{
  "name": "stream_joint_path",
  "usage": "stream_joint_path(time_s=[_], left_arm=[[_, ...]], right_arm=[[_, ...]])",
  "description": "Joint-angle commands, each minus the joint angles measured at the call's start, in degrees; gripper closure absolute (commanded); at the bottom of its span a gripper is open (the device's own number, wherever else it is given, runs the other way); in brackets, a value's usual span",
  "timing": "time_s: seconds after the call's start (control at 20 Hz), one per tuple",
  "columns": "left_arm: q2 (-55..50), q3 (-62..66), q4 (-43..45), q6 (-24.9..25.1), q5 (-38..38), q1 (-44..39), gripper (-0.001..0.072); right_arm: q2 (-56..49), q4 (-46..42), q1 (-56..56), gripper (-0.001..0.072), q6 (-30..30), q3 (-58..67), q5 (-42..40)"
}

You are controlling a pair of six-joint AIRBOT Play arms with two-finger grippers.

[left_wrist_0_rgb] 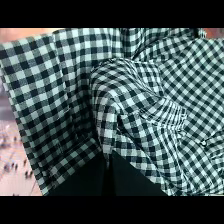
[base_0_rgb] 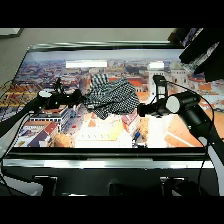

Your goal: Fold the clothes and pants, and hang the long-sleeved shirts on hangers.

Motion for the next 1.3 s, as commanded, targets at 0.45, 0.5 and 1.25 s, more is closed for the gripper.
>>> stream_joint_path(time_s=[0.45, 0.5, 1.25], left_arm=[[0.6, 0.6, 0.4, -0.9, 0.0, 0.4, 0.0693], [0.6, 0.6, 0.4, -0.9, 0.0, 0.4, 0.0693], [28.8, 39.4, 31.7, -13.2, -12.3, 3.9, 0.0693]], right_arm=[[-27.8, 49.0, -11.7, 0.0123, -25.9, 0.0, -23.4], [-28.9, 50.1, -11.0, 0.0177, -25.9, 0.0, -24.9], [4.2, 28.3, -11.5, 0.0681, -17.7, 32.6, -5.3]])
